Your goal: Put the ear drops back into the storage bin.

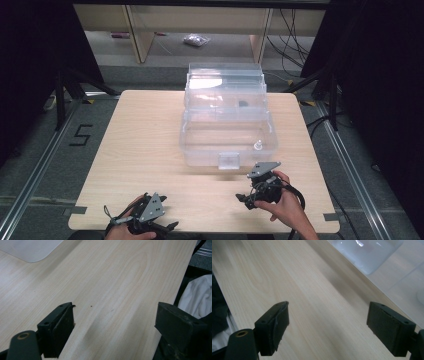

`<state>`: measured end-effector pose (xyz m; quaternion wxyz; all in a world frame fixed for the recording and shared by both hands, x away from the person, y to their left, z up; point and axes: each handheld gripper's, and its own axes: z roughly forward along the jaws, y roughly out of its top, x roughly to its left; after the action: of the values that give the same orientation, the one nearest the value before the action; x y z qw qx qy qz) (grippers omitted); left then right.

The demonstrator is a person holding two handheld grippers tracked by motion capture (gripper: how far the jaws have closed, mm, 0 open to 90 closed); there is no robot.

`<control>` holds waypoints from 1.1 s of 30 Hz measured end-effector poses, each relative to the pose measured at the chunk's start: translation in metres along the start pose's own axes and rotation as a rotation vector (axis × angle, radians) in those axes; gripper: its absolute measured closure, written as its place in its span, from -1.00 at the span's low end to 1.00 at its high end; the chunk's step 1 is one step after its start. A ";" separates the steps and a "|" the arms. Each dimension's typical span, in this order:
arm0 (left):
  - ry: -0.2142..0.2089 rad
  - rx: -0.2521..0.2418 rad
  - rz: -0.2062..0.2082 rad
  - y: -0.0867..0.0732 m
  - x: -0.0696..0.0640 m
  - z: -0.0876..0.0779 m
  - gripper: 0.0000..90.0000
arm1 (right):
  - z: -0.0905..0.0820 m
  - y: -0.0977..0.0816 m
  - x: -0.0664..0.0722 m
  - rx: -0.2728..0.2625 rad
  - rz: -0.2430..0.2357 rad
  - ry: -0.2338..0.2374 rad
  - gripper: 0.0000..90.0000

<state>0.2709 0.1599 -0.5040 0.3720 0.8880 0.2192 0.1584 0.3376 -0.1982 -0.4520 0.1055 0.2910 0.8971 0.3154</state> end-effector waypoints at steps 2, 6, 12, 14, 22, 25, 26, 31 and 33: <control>0.000 0.000 0.000 0.000 0.000 0.000 -0.67 | 0.000 -0.005 0.001 -0.004 0.009 -0.002 -0.58; 0.003 0.003 0.000 0.000 0.000 0.000 -0.67 | -0.002 -0.015 0.004 -0.002 0.015 0.009 -0.58; 0.004 0.013 0.013 0.000 0.001 0.000 -0.67 | -0.006 -0.025 0.008 0.000 0.027 0.016 -0.58; 0.007 0.018 0.019 0.000 0.001 -0.001 -0.67 | -0.007 -0.027 0.008 -0.003 0.030 0.019 -0.59; 0.003 0.002 0.001 0.000 0.000 0.000 -0.67 | -0.006 -0.036 0.015 -0.011 0.046 0.009 -0.60; 0.003 0.002 0.001 0.000 0.000 0.000 -0.67 | -0.006 -0.039 0.016 -0.008 0.032 0.019 -0.61; 0.003 0.002 0.001 0.000 0.000 0.000 -0.67 | -0.007 -0.040 0.018 0.000 0.047 0.017 -0.61; 0.003 0.000 0.000 0.000 0.000 0.000 -0.67 | -0.006 -0.047 0.021 -0.020 0.034 0.024 -0.62; 0.003 0.001 0.001 0.000 0.000 0.000 -0.67 | -0.009 -0.049 0.022 -0.007 0.044 0.014 -0.62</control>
<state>0.2707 0.1599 -0.5038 0.3710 0.8880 0.2196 0.1598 0.2941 -0.2209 -0.4760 0.0932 0.3081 0.8901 0.3227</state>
